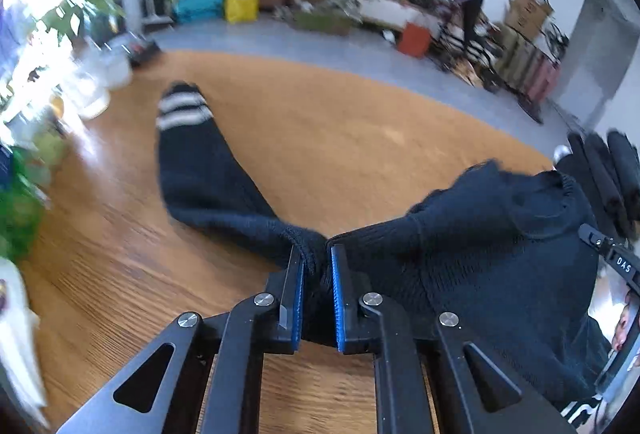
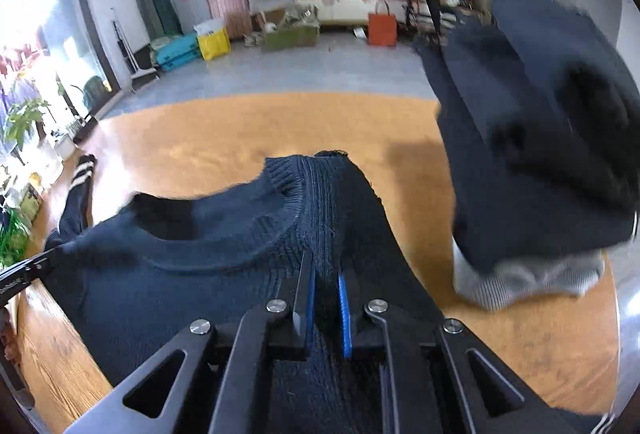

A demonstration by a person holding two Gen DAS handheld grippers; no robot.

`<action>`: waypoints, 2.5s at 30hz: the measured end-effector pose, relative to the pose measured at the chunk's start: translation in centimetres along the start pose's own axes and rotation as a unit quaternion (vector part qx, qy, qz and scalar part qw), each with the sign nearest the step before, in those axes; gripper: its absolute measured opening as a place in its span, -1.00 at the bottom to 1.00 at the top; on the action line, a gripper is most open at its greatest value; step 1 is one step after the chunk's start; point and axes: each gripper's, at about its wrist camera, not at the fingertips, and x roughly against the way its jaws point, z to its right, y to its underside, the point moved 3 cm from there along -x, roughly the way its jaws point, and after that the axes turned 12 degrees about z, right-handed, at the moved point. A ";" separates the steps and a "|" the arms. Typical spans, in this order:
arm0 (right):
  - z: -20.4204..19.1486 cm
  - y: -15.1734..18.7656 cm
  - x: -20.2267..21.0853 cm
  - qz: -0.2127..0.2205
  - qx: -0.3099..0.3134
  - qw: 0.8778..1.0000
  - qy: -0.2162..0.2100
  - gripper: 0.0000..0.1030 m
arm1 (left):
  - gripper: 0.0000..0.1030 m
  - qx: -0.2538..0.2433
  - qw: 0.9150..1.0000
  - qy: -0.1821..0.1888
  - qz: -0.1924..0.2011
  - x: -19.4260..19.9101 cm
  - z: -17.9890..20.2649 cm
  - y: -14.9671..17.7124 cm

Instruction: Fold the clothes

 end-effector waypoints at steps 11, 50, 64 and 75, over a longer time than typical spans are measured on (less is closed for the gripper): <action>-5.1 -11.2 -6.2 0.088 -0.025 0.995 0.032 -0.71 | 0.35 0.101 0.990 -0.019 0.099 -4.2 -2.7 -10.3; 8.8 14.2 10.3 -0.108 -0.093 0.986 -0.086 0.36 | 0.44 -0.013 0.969 0.051 -0.241 7.5 7.1 17.2; 6.0 14.5 8.6 -0.118 -0.063 0.987 -0.093 -0.21 | -0.83 -0.078 0.970 0.061 -0.224 8.5 9.2 18.4; 5.5 16.3 12.3 -0.118 -0.068 0.986 -0.096 -0.83 | -0.95 -0.058 0.969 0.068 -0.230 12.1 4.8 19.9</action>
